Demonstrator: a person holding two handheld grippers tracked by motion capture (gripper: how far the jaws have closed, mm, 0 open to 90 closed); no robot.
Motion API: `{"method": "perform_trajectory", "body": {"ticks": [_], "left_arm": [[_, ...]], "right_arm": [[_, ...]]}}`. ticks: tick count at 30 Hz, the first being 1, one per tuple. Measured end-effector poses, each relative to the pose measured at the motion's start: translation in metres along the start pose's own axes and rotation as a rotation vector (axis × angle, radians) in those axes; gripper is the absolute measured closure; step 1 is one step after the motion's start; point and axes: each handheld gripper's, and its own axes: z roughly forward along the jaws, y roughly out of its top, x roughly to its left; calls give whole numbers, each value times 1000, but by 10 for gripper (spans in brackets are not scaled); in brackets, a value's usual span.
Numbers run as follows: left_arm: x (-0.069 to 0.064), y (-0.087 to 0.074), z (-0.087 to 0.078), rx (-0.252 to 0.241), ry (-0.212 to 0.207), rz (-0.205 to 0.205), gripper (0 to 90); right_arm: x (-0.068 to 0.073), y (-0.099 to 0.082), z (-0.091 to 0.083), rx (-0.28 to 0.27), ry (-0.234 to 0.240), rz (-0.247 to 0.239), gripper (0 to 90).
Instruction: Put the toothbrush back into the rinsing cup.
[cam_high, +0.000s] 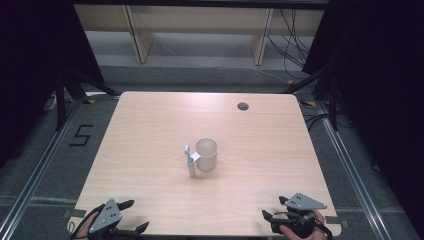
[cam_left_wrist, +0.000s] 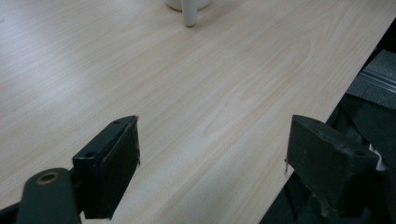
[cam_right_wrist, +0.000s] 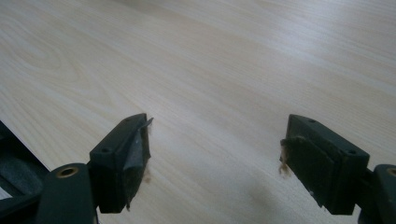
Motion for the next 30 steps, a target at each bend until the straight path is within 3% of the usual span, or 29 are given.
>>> {"method": "perform_trajectory", "body": {"ticks": [1,2,3,6,7,9,10,11,14,15,19,22,23,24,26,30], "left_arm": [[0,-1,-1,17,5,0,166],[0,-2,-1,27,6,9,166],[-1,-3,0,20,1,-1,166],[-1,-5,0,51,5,8,167],[0,-5,-2,85,14,37,167],[-3,-6,0,56,12,11,168],[-4,-6,-1,67,16,19,168],[-6,-7,1,40,14,2,169],[-8,-8,0,40,-9,-24,168],[-6,-7,0,62,-1,0,169],[-4,-7,-2,84,3,17,169],[-2,-8,-1,72,7,-5,168],[-1,-8,-2,74,17,7,169],[-3,-7,-1,61,6,-16,169],[-1,-7,-1,74,17,7,169],[-1,-7,-2,94,2,3,169]], "right_arm": [[0,0,0,-5,-5,-3,235],[1,0,1,-1,18,15,235],[-1,0,1,10,38,2,236],[-1,0,1,7,36,7,235],[-1,0,1,4,29,2,236],[-1,0,1,10,37,3,236],[-1,0,1,10,37,3,236],[-1,0,1,4,41,-3,236],[0,0,1,9,40,4,236],[0,0,1,10,37,4,236],[0,0,1,14,39,7,235],[0,0,1,15,34,5,236],[-1,0,1,16,38,2,236],[-1,0,0,12,19,-6,235],[-1,0,0,15,12,-6,235],[-1,-1,0,14,-2,2,235]]}}
